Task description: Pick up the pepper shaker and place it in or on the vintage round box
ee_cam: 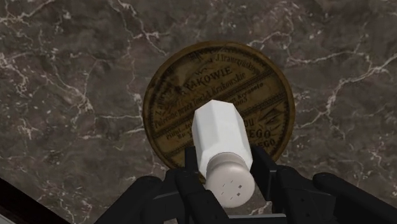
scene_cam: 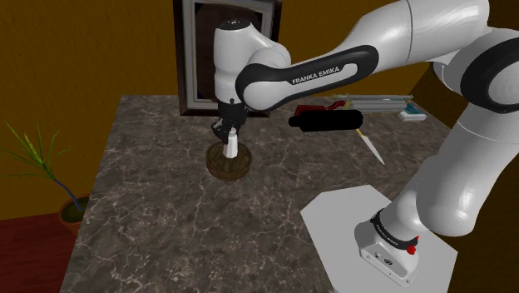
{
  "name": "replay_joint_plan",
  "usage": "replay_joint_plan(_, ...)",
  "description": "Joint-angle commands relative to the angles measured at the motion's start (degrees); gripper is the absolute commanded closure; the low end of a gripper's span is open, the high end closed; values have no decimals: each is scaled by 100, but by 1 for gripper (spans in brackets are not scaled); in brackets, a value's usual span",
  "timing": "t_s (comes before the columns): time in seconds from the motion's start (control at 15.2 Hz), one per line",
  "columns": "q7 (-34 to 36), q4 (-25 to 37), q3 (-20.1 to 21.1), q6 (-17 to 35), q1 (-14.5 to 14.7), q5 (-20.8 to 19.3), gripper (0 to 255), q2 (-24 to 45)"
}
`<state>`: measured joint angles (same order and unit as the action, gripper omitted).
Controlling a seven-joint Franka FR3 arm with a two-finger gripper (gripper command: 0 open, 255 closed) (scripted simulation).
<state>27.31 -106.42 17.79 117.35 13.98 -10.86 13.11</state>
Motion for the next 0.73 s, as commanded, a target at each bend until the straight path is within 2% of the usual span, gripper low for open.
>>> replay_joint_plan(0.0,0,0,0,1,0,0,0,0)
replay_joint_plan(0.33,0,0,0,1,0,0,0,0)
replay_joint_plan(0.59,-75,477,47,-664,23,112,0,-201)
replay_joint_plan(0.66,-75,477,47,-664,23,112,0,-201)
